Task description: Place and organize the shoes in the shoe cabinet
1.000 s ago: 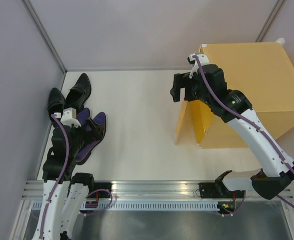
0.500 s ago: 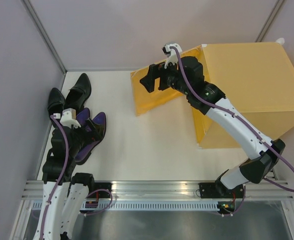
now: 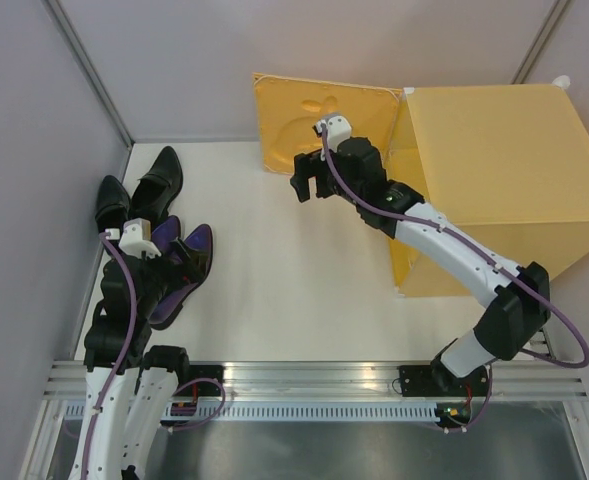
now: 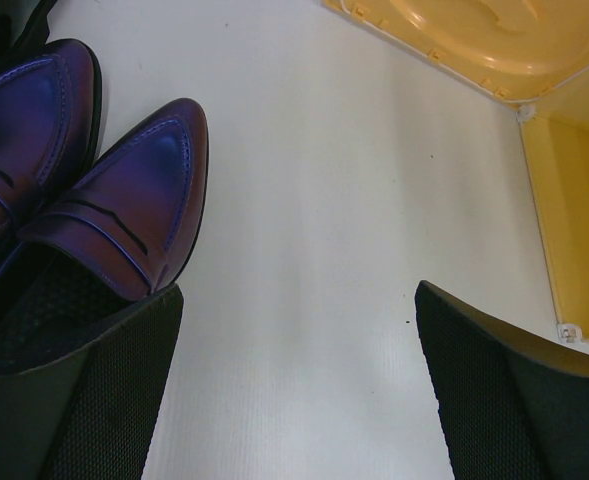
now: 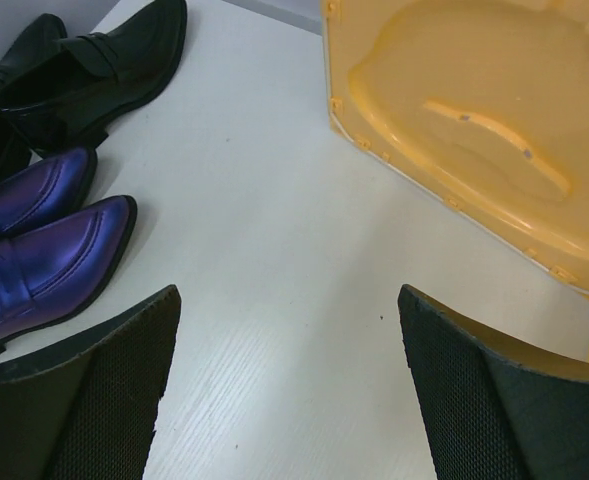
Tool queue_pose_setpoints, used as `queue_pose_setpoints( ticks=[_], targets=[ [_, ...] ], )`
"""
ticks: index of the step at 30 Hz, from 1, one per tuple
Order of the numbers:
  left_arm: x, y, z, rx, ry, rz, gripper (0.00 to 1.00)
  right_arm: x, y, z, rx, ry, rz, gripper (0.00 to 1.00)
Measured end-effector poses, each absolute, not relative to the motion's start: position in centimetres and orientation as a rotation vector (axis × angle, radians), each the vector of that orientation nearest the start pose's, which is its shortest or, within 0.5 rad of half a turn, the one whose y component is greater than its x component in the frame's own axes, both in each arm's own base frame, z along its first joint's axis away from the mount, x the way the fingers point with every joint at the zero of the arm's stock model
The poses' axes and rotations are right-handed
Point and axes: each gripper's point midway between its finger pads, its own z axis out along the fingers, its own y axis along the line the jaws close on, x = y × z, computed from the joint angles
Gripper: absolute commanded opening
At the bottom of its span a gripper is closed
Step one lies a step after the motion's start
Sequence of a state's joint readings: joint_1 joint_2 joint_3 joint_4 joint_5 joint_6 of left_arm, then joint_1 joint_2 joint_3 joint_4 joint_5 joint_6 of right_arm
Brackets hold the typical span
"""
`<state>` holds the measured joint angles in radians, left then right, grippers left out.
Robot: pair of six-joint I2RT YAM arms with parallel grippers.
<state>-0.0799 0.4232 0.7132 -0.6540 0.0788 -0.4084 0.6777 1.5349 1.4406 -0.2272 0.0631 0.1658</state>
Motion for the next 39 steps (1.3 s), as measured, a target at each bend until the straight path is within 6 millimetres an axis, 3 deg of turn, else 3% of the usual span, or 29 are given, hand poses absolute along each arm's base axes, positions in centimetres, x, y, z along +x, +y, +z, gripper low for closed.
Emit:
queue_pose_setpoints(
  ticks=[6,19,24,39],
  targets=[
    [21.2,-4.7,22.6,-0.27,1.935,-0.397,0.99,40.6,30.4,26.9,-0.407,1.889,0.429,0.93],
    [21.2,-4.4,22.5,-0.28,1.933,-0.386,0.99,45.2,30.8,24.3,-0.31,1.851,0.303,0.93],
    [21.3,-4.3,22.5,-0.285,1.934,-0.38,0.99,45.8,31.0,23.3,-0.302,1.862,0.281,0.93],
    [21.7,-4.0,21.0,-0.307,1.984,-0.354,1.0,46.4,31.0,23.1,-0.285,1.859,0.266,0.95]
  ],
)
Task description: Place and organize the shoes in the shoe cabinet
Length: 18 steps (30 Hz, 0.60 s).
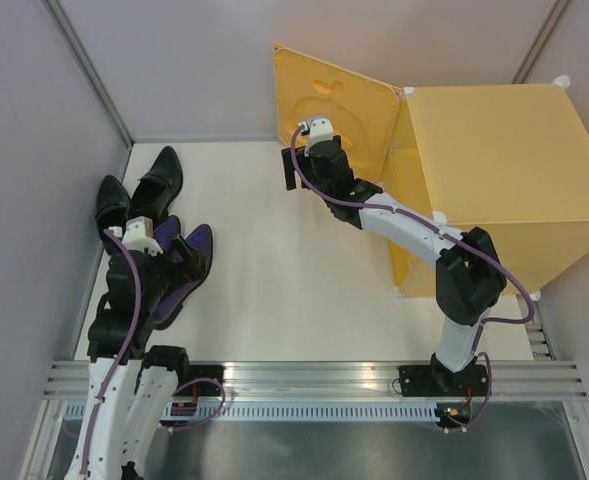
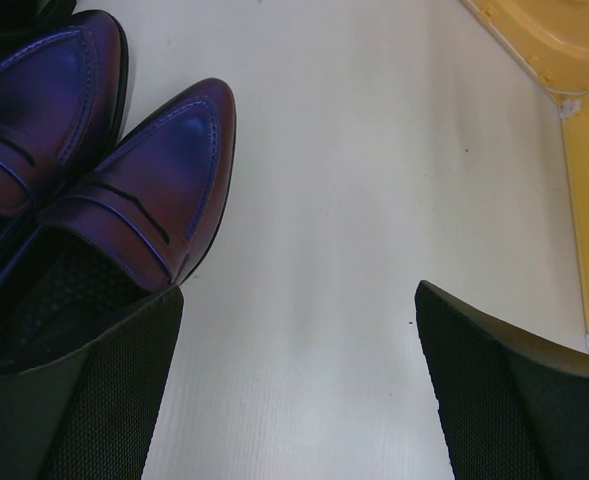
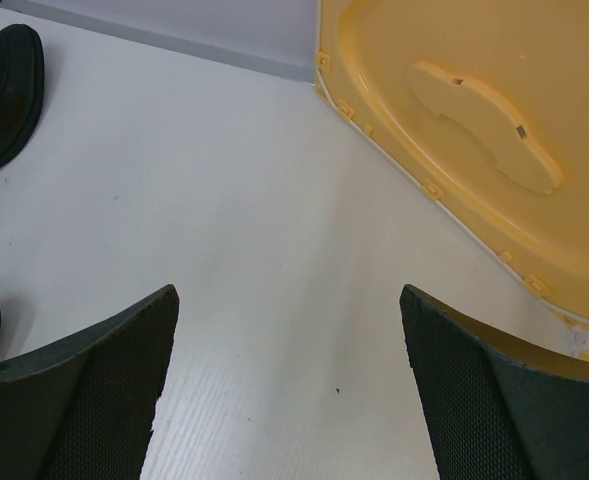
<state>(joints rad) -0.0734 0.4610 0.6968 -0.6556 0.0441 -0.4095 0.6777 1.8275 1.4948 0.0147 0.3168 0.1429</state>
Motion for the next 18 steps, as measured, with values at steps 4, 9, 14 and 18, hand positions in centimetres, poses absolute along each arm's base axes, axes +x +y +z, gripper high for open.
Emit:
queue_pose_setpoints(
  ticks=[4,9,14,18],
  targets=[
    [22.2,-3.4,19.8,-0.362,2.031,-0.31,1.0,46.2,30.9,22.7,-0.294,1.875,0.259,0.95],
    [22.2,-2.6,17.0,-0.493,2.149,-0.253,1.0,44.9,30.3,22.7,-0.316,1.903,0.267,0.95],
    [22.3,-1.6,15.4,-0.631,2.192,-0.194,1.0,41.6,28.8,24.3,-0.33,1.908,0.326,0.96],
    [22.2,-0.3,14.9,-0.743,2.174,-0.119,1.0,38.5,27.3,25.3,-0.333,1.897,0.386,0.96]
  ],
)
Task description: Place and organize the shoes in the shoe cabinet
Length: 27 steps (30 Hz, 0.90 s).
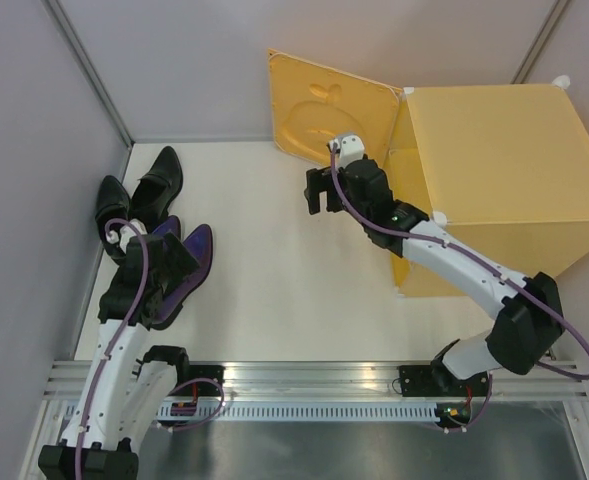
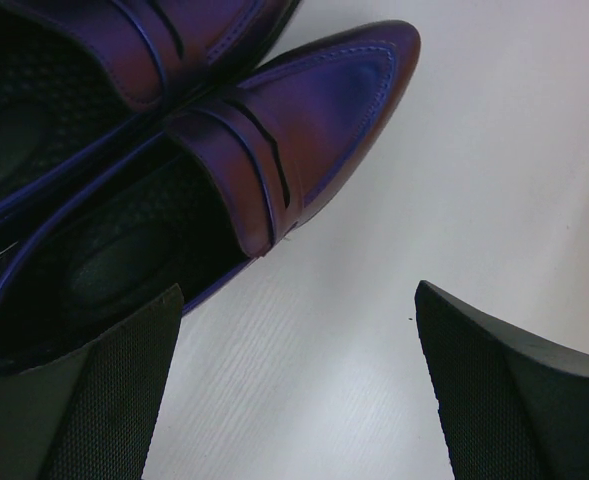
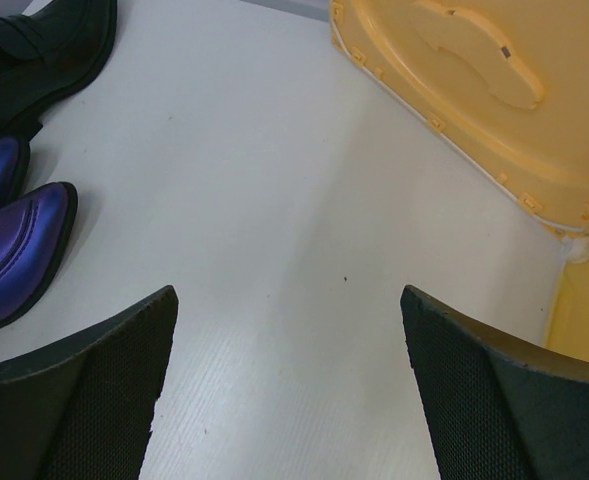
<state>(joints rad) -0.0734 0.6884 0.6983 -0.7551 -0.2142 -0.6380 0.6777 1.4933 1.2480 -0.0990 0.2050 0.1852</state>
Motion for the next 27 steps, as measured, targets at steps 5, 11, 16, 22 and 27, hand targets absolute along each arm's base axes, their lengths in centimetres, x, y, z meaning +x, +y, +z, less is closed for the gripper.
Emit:
queue_pose_setpoints(
  ticks=[5,11,16,22,27],
  targets=[
    [22.3,1.3,14.6,-0.855,2.133,-0.026,1.0,35.0,25.8,24.8,-0.353,1.914,0.443,0.96],
    [23.0,3.1,14.5,-0.947,2.112,0.104,1.0,32.3,24.5,23.5,-0.38,1.93,0.473,0.96],
    [24.2,4.0,15.9,-0.971,2.083,0.154,1.0,32.4,24.2,23.5,-0.385,1.925,0.45,0.96],
    [24.8,4.6,16.8,-0.988,2.058,0.167,1.0,32.5,24.3,23.0,-0.386,1.941,0.45,0.96],
    [24.6,6.7,16.1,-1.069,2.052,0.217,1.0,31.9,24.4,22.5,-0.386,1.951,0.477,0.96]
  ],
)
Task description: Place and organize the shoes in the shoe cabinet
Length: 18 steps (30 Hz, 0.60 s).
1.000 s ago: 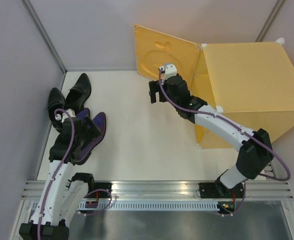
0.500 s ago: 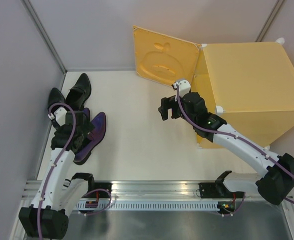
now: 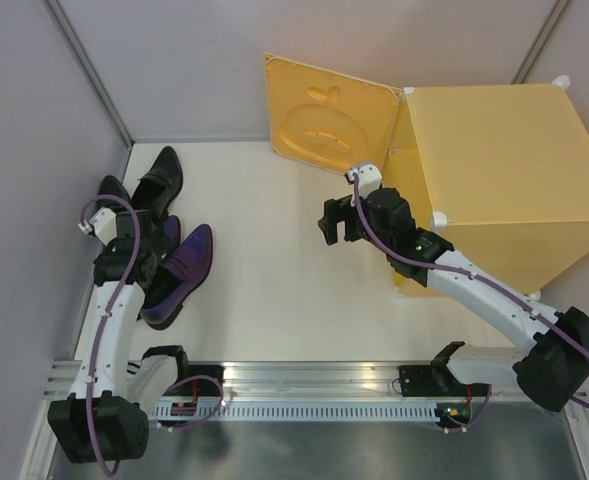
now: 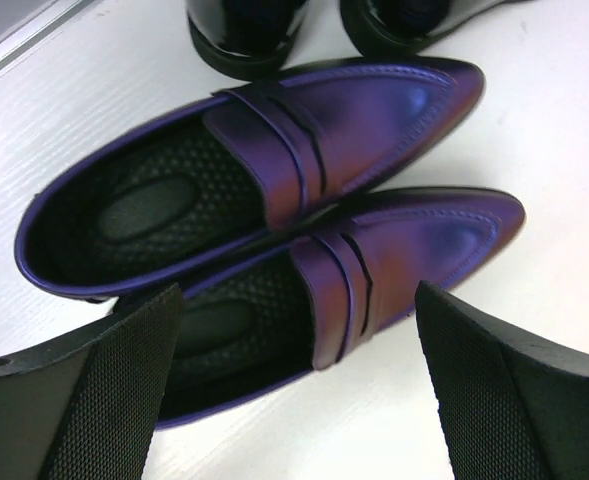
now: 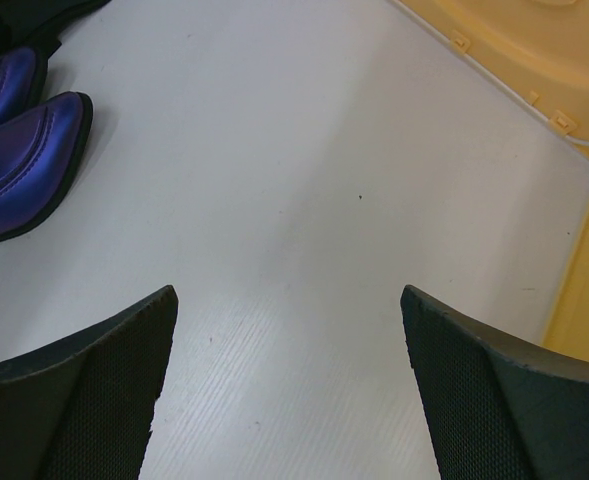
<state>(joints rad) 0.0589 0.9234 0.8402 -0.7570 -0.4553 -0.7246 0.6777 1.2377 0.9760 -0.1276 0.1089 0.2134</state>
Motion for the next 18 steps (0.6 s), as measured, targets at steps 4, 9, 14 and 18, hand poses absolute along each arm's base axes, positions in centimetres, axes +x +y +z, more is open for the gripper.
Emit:
queue_pose_setpoints(
  ticks=[4,9,14,18],
  targets=[
    [25.0,8.0,15.0,-1.141,2.062,0.221,0.99,30.8,23.8,21.9,-0.394,1.955,0.49,0.96],
    [26.5,8.9,12.5,-1.203,2.116,0.221,0.93,30.0,23.4,22.5,-0.401,1.933,0.509,0.96],
    [27.6,9.7,9.1,-1.268,2.189,0.255,0.8,29.7,23.2,22.5,-0.409,1.925,0.509,0.96],
    [28.7,10.1,7.9,-1.292,2.204,0.265,0.63,29.5,23.0,22.0,-0.415,1.932,0.504,0.96]
  ],
)
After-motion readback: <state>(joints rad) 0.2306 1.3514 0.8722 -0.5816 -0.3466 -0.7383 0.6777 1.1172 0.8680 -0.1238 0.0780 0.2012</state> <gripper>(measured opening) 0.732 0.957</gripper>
